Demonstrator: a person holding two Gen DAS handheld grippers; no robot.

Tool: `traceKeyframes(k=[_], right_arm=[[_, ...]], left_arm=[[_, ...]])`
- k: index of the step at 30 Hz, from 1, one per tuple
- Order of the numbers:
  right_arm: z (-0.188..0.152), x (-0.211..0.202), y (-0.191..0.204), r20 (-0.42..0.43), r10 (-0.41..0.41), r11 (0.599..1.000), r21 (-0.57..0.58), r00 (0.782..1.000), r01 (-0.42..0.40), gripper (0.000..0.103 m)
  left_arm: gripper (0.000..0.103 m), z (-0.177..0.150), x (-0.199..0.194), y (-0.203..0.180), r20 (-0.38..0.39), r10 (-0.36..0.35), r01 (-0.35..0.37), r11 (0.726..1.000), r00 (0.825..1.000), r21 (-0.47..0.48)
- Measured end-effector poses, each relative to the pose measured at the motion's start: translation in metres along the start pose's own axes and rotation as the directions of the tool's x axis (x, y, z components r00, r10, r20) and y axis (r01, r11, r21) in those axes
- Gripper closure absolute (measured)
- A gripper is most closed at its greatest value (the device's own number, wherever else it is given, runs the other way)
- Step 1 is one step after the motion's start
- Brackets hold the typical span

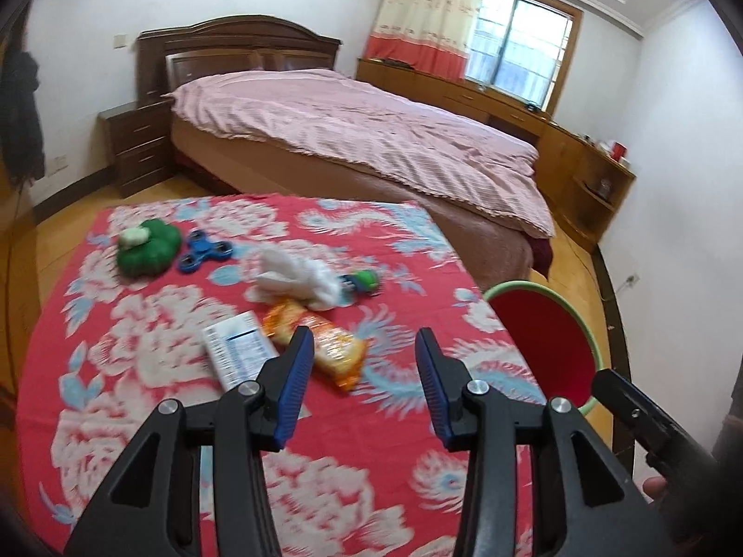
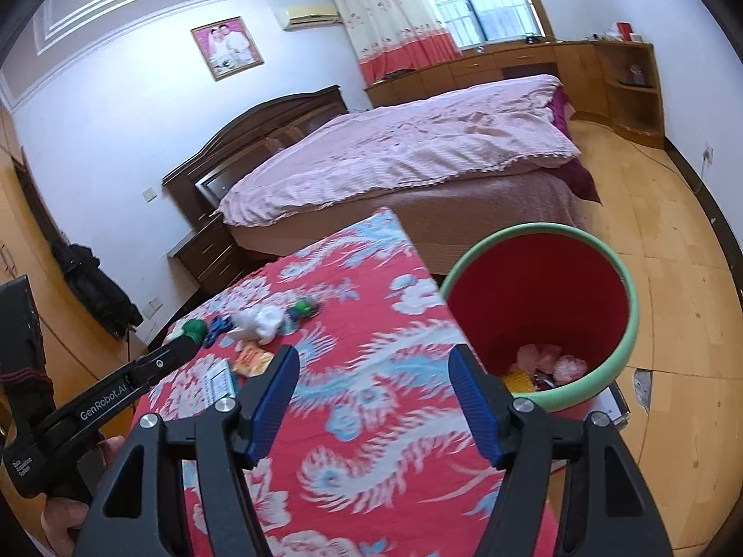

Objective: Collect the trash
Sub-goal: 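Move both open tools back over the table, then grasp the white medicine box with the left tool while the right grasps the orange snack bag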

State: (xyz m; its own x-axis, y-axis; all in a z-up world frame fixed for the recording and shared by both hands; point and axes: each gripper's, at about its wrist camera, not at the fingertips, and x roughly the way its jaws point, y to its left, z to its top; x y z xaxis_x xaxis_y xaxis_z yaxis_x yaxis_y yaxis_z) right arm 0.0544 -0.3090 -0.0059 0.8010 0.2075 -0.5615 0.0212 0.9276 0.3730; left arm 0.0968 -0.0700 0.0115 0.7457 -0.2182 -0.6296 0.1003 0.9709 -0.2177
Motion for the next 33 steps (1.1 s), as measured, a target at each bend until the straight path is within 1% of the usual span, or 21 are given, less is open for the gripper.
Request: traceKeyframes(k=[5, 11, 13, 15, 16, 18, 20, 27, 33], right_arm=[[-0.006, 0.001, 0.020, -0.010, 0.016, 0.999, -0.027, 1.000, -0.016, 0.033], [-0.014, 0.003, 0.037, -0.023, 0.013, 0.999, -0.051, 1.000, -0.014, 0.033], [-0.018, 0.003, 0.041, -0.024, 0.007, 0.998, -0.055, 1.000, -0.008, 0.033], [-0.021, 0.004, 0.045, -0.031, 0.003, 0.999, -0.049, 1.000, -0.005, 0.033], [-0.022, 0.004, 0.046, -0.033, 0.004, 0.999, -0.048, 0.999, -0.006, 0.033], [-0.024, 0.005, 0.049, -0.037, -0.003, 0.999, -0.051, 0.999, 0.001, 0.030], [-0.026, 0.005, 0.051, -0.045, -0.009, 0.999, -0.050, 0.999, 0.007, 0.029], [-0.033, 0.007, 0.056, -0.057, -0.049, 0.998, -0.051, 0.997, 0.046, 0.029], [-0.032, 0.020, 0.061, -0.068, -0.069, 0.996, -0.066, 0.995, 0.064, 0.025]], left_arm=[[0.058, -0.006, -0.008, 0.027, -0.003, 0.035, -0.035, 0.998, 0.999, -0.045], [0.056, -0.010, -0.009, 0.048, -0.008, 0.054, -0.055, 0.995, 0.999, -0.082], [0.056, -0.011, -0.004, 0.055, -0.020, 0.067, -0.068, 0.993, 0.998, -0.095], [0.055, -0.012, 0.002, 0.061, -0.049, 0.066, -0.071, 0.991, 0.997, -0.112], [0.055, -0.013, 0.006, 0.065, -0.067, 0.064, -0.072, 0.990, 0.996, -0.121], [0.055, -0.014, 0.011, 0.070, -0.084, 0.067, -0.078, 0.988, 0.994, -0.134], [0.055, -0.015, 0.015, 0.074, -0.098, 0.071, -0.085, 0.986, 0.993, -0.142], [0.054, -0.016, 0.032, 0.075, -0.126, 0.068, -0.084, 0.988, 0.990, -0.126], [0.054, -0.018, 0.059, 0.081, -0.182, 0.064, -0.088, 0.987, 0.981, -0.131]])
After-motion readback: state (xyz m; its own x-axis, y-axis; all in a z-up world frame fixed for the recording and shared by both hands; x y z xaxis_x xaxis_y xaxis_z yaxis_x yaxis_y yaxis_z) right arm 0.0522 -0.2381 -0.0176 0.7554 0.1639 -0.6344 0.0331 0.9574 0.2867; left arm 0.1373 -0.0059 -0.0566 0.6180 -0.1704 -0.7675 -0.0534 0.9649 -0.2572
